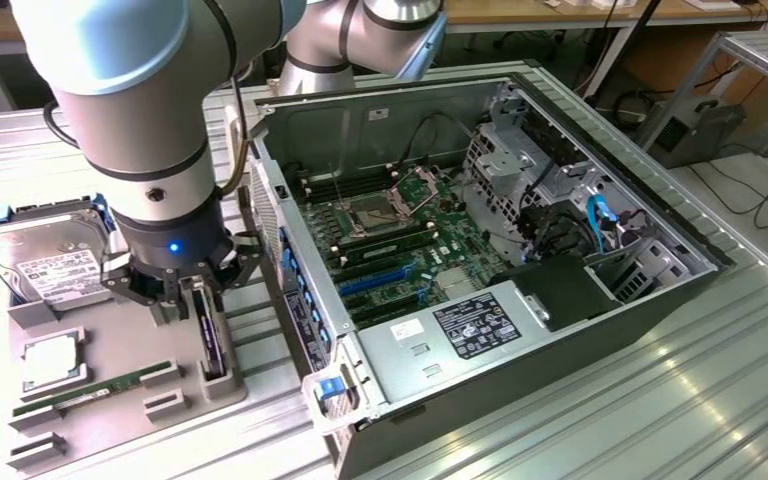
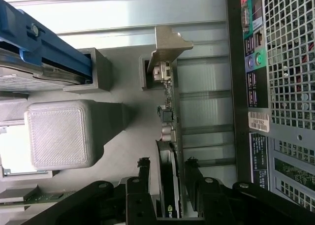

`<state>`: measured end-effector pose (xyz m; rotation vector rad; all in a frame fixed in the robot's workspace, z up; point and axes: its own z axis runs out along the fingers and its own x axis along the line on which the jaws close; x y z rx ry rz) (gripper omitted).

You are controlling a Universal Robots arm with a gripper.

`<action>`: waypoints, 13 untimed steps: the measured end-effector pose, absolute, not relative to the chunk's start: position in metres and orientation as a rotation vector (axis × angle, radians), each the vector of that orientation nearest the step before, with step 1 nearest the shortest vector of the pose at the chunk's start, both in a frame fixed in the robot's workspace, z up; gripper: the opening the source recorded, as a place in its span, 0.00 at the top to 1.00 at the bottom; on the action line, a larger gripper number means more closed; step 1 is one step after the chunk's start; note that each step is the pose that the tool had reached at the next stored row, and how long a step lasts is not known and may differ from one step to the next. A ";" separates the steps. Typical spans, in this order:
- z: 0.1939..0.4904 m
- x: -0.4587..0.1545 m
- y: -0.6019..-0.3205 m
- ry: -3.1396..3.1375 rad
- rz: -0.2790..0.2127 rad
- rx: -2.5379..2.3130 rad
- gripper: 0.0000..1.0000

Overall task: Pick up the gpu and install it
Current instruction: 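Pick up the gpu and move the gpu toward the slot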

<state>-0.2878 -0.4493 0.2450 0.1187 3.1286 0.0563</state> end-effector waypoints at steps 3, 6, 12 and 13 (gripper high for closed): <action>0.245 -0.288 -0.449 3.129 0.056 0.119 0.66; 0.245 -0.288 -0.449 3.129 0.056 0.119 0.73; 0.245 -0.290 -0.449 3.130 0.057 0.094 0.73; 0.245 -0.290 -0.449 3.130 0.057 0.082 0.73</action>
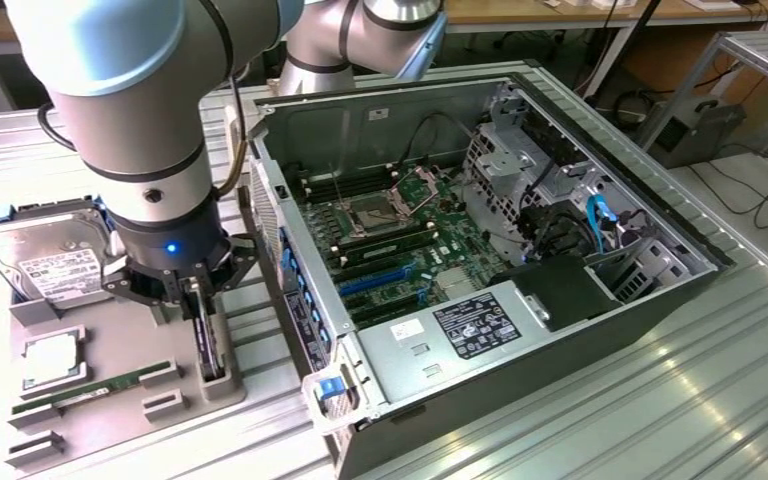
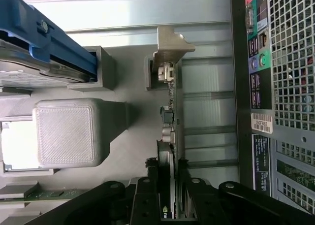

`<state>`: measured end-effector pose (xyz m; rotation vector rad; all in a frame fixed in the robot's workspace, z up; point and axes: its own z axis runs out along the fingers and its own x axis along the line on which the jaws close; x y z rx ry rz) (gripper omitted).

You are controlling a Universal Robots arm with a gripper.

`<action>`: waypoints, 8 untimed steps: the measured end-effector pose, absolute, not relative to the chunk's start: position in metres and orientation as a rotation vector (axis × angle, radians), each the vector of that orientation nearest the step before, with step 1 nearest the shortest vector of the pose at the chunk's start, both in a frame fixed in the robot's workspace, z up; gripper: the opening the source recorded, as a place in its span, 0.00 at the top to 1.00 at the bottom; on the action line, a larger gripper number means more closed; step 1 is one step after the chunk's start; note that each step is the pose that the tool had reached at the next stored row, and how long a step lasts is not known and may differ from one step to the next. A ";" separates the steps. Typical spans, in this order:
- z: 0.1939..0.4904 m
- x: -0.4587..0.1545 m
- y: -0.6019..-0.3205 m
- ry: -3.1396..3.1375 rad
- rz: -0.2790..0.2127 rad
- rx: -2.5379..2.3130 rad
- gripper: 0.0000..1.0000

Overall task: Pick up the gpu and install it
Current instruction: 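Pick up the gpu and move the gpu toward the slot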

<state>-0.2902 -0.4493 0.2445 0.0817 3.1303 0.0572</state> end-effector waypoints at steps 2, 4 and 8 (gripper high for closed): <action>0.245 -0.291 -0.449 3.131 0.057 0.049 0.74; 0.244 -0.291 -0.449 3.132 0.058 0.024 0.74; 0.245 -0.291 -0.449 3.132 0.058 -0.004 0.74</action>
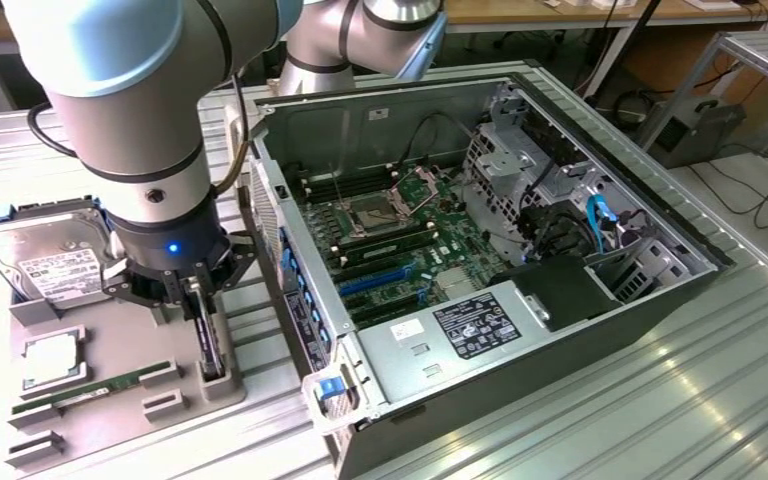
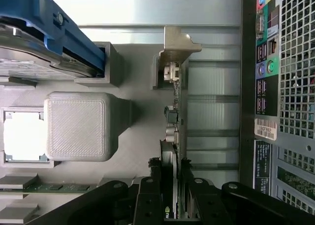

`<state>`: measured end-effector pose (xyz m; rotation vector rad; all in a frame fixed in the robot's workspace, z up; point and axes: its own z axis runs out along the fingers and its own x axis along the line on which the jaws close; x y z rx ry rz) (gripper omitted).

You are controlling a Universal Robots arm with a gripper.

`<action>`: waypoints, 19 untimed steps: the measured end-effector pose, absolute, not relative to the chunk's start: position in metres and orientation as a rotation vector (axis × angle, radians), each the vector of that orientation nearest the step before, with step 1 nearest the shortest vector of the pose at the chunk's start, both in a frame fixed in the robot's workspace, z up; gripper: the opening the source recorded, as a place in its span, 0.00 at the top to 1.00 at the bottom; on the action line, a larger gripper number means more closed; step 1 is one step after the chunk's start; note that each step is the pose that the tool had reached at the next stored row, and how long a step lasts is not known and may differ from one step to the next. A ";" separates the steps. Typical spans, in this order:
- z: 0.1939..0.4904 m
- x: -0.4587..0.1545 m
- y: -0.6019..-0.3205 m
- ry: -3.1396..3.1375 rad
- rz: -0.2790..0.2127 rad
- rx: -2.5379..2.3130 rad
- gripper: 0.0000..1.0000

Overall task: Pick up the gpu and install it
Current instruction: 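Pick up the gpu and move the gpu toward the slot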

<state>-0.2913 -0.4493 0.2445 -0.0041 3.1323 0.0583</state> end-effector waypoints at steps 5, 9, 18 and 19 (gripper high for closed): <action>0.245 -0.291 -0.449 3.132 0.058 -0.004 0.74; 0.247 -0.291 -0.449 3.132 0.058 -0.004 0.74; 0.280 -0.291 -0.449 3.132 0.058 -0.004 0.74; 0.284 -0.291 -0.449 3.132 0.058 -0.004 0.74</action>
